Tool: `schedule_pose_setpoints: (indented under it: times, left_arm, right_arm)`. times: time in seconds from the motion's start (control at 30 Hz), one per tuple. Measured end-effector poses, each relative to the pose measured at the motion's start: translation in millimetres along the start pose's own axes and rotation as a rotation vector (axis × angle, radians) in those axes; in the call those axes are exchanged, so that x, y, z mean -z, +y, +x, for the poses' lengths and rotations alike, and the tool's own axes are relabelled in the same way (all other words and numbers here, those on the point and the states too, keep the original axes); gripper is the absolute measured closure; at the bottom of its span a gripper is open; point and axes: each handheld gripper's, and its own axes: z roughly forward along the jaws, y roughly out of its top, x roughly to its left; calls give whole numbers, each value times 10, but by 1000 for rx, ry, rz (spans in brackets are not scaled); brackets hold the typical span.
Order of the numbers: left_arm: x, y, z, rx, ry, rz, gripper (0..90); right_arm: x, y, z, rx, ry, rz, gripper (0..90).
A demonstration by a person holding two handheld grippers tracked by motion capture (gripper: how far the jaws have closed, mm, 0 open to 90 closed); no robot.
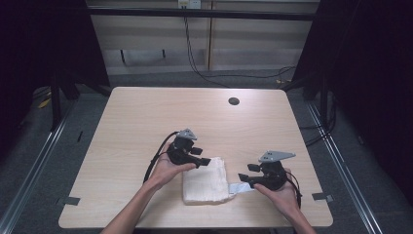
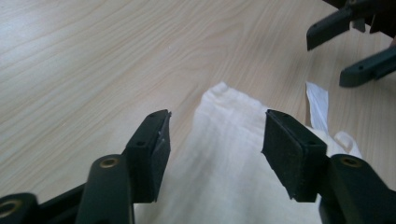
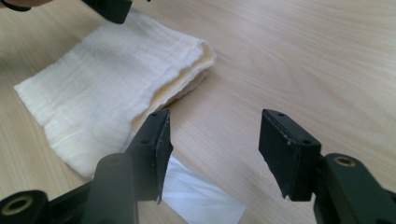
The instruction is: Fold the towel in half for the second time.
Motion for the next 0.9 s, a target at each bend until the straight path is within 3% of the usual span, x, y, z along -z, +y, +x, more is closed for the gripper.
schedule_pose_setpoints:
  times: [0.07,0.2,0.47,0.57,0.73,0.8,0.9]
  left_arm:
    - [64,-28,2,-3,20,4,379]
    - [216,-92,15,7,63,9,338]
    - [578,-269,79,24,102,-40,273]
    - [709,-343,94,32,116,-55,266]
    - [925,-499,41,7,156,-58,307]
    - [995,-560,29,36,154,-64,307]
    - [1092,-645,-2,22,204,-60,319]
  right_arm:
    - [34,21,-16,7,22,-17,429]
    - [124,66,-28,16,23,-46,415]
    - [305,91,-106,0,14,-96,395]
    - [360,80,-141,-12,3,-111,390]
    - [455,31,-192,-19,3,-138,365]
    - [484,-1,-205,-18,3,-143,351]
    - [507,-53,-235,-26,-7,-142,342]
